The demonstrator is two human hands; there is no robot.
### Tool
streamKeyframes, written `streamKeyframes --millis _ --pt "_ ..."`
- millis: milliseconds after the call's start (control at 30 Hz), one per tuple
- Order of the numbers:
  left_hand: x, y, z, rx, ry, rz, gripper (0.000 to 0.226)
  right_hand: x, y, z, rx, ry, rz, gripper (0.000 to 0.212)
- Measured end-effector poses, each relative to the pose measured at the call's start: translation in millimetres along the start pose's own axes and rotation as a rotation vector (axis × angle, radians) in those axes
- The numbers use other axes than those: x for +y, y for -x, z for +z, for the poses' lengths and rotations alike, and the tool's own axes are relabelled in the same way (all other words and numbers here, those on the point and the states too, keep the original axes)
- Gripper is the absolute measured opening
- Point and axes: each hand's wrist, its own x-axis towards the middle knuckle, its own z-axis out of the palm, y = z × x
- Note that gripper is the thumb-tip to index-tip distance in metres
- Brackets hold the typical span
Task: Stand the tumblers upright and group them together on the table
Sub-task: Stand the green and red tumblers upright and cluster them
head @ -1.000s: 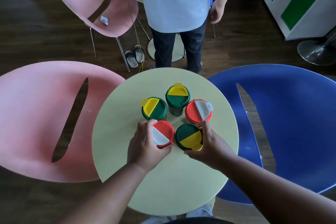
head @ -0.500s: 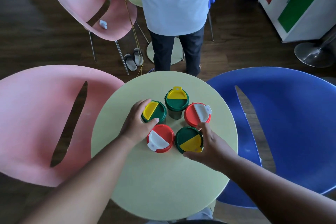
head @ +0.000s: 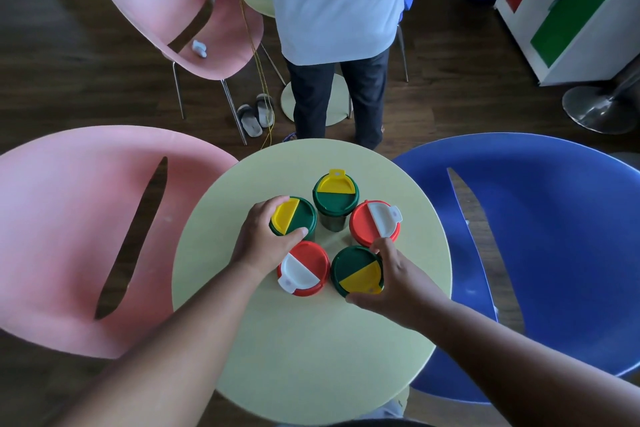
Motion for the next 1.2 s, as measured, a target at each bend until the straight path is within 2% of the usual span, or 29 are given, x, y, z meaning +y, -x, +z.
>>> streamKeyframes --millis 200,300,500,667,800,933,1200 --pt "-0.4 1.0 -2.2 -0.033 -0.017 0.001 0.064 -0.1 -0.8 -1.3 -0.023 0.017 -0.001 0.089" --pt "-1.1 1.5 -3.7 -0.054 -0.033 0.006 0.065 0.1 -0.5 -1.5 -0.023 0.027 0.004 0.083" --pt "2.3 9.1 -9.6 0.003 -0.113 0.050 0.061 3.4 1.0 -5.5 -0.014 0.015 0.012 0.068" --pt "6.4 3.3 -20.6 -0.028 -0.153 0.056 0.064 1.0 6.9 -9.6 0.026 0.022 0.018 0.071" --pt "24.7 5.5 -26.8 0.019 -0.206 0.304 0.044 -10.4 14.2 -13.9 0.175 0.086 0.060 0.058" --pt "41.8 19.8 -31.8 -0.157 -0.284 0.569 0.031 -24.2 32.1 -15.8 0.339 0.111 0.122 0.045" --pt "93.8 38.6 -25.1 -0.386 -0.360 0.778 0.023 -24.3 97.4 -11.3 0.533 0.093 0.283 0.038"
